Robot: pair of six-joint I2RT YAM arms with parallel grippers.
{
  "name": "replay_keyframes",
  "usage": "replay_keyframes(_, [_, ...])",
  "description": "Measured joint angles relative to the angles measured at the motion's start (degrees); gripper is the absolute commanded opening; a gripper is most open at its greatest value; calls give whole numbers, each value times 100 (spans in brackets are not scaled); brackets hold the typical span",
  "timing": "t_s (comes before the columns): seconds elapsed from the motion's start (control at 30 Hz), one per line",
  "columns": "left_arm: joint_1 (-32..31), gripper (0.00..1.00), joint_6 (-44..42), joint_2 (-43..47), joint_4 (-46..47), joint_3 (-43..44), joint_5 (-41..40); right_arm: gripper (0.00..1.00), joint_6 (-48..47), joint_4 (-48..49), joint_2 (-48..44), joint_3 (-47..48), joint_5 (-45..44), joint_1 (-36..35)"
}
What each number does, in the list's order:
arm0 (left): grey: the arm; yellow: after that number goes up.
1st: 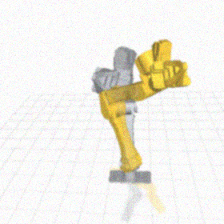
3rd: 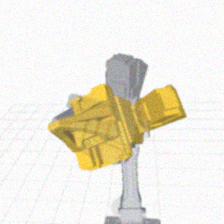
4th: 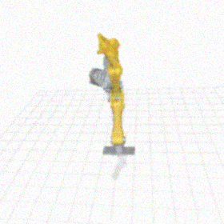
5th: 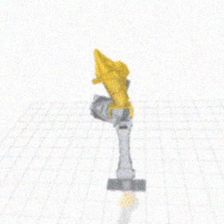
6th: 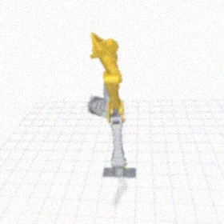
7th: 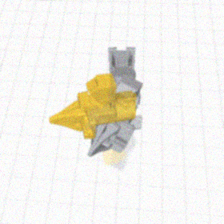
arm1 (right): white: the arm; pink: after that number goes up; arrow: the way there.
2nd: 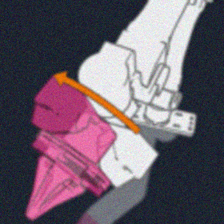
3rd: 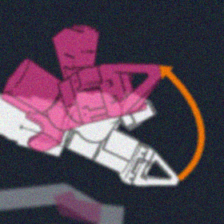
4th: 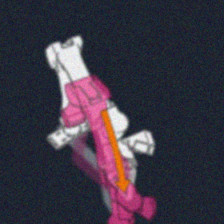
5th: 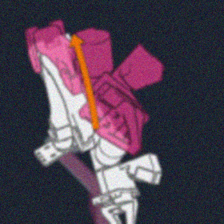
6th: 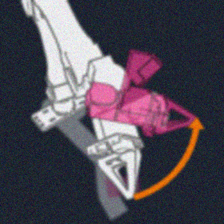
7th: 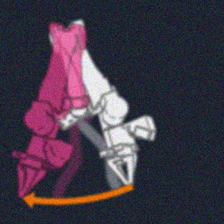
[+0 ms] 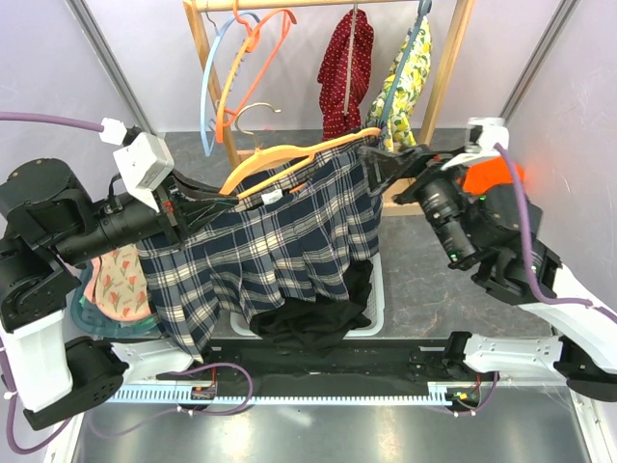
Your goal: Remove the skirt from the hanger
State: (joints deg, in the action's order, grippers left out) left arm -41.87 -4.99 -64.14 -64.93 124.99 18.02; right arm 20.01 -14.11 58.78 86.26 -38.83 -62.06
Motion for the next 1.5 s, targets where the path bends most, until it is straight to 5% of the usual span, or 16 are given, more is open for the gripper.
replay_keyframes(0.5, [0,2,0,0,0,31,59,89,-286,264,186,310,-857,118])
replay_keyframes(1.07, [0,2,0,94,-2,79,85,78,264,129,920,1032,-767,675])
replay_keyframes(1.17, [0,2,0,101,-28,105,96,71,522,20,942,1014,-560,859])
replay_keyframes(1.5, [0,2,0,66,-85,107,94,15,1191,-203,944,977,299,1309])
